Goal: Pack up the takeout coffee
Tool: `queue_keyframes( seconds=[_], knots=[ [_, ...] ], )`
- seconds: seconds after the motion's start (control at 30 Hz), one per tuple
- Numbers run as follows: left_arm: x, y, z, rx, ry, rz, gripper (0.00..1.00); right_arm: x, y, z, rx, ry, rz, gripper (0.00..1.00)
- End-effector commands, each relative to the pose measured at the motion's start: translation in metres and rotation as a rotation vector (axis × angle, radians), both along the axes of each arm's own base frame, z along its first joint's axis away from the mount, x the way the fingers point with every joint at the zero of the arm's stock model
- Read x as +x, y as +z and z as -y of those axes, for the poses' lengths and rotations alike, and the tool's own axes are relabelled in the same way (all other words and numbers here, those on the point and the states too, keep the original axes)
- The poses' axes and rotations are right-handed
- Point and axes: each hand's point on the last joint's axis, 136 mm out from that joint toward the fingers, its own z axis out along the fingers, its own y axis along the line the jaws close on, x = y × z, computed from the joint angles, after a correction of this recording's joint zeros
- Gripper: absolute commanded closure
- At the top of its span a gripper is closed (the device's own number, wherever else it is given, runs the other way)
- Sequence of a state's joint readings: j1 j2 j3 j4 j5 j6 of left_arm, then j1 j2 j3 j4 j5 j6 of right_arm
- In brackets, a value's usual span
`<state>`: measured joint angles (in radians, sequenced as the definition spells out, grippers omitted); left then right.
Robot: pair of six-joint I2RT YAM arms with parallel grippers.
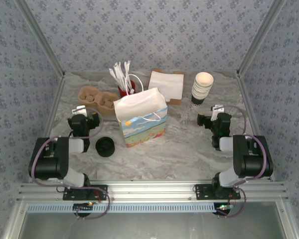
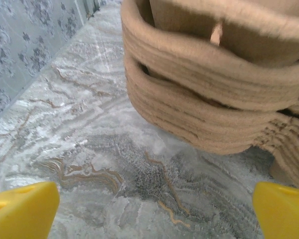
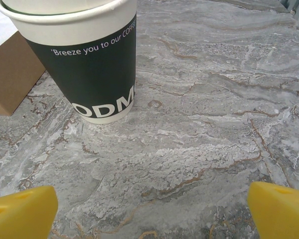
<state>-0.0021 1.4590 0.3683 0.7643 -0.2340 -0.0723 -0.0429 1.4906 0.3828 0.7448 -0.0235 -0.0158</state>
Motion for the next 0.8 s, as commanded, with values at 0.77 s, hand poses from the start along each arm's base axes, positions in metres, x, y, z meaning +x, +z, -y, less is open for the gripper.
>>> queue_keyframes(
  seconds=[0.77],
  knots=[
    [-0.076, 0.133, 0.003, -0.436, 0.259, -0.130, 0.01, 0.058, 0.209, -0.008, 0.481, -0.240, -0.348, 0.29]
  ],
)
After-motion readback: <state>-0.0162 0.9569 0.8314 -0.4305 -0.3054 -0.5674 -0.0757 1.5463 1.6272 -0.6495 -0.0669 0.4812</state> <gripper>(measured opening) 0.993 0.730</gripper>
